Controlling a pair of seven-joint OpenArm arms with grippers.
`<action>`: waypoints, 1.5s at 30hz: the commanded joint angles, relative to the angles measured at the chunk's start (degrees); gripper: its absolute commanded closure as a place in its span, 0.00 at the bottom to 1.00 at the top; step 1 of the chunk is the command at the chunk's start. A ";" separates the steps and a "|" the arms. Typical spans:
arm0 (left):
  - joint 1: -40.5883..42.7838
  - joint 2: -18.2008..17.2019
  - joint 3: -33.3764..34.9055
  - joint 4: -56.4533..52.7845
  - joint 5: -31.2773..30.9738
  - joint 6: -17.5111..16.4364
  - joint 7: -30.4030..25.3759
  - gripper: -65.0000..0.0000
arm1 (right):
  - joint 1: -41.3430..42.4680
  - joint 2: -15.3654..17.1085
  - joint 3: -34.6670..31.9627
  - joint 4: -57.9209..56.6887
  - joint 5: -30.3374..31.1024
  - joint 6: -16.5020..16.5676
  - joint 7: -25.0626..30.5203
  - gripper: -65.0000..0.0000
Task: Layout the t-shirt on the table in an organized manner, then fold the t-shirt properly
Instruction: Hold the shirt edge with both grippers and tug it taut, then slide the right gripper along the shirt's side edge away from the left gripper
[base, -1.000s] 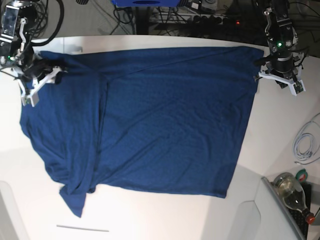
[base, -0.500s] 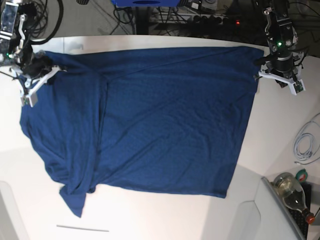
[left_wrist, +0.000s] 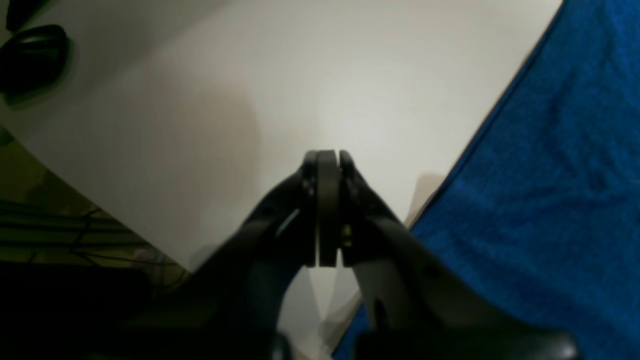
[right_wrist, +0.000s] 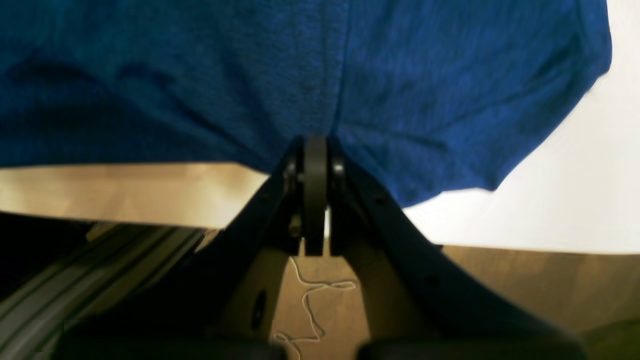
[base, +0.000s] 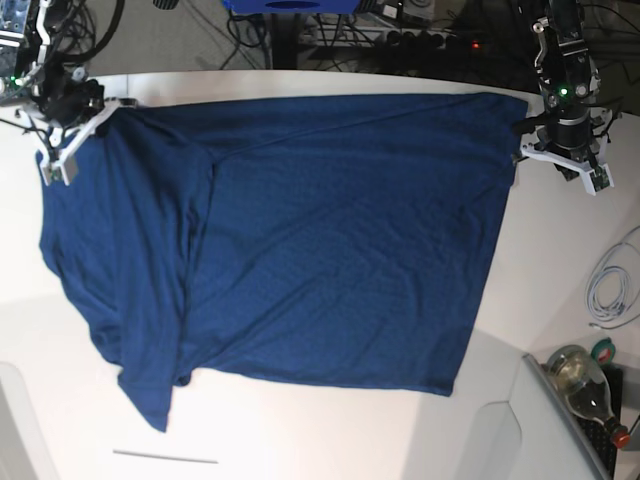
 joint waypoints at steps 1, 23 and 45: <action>0.24 -0.65 -0.28 0.87 0.58 0.28 -1.49 1.00 | -0.52 0.53 0.39 1.93 0.47 0.35 0.65 0.99; -2.13 -0.65 5.87 -11.44 8.75 0.19 -1.93 1.00 | -10.19 -1.58 0.39 8.34 0.20 4.92 -0.49 0.99; 3.23 -2.32 5.96 2.71 3.65 0.10 -1.49 1.00 | -5.62 -1.58 9.88 7.03 0.12 4.75 0.13 0.57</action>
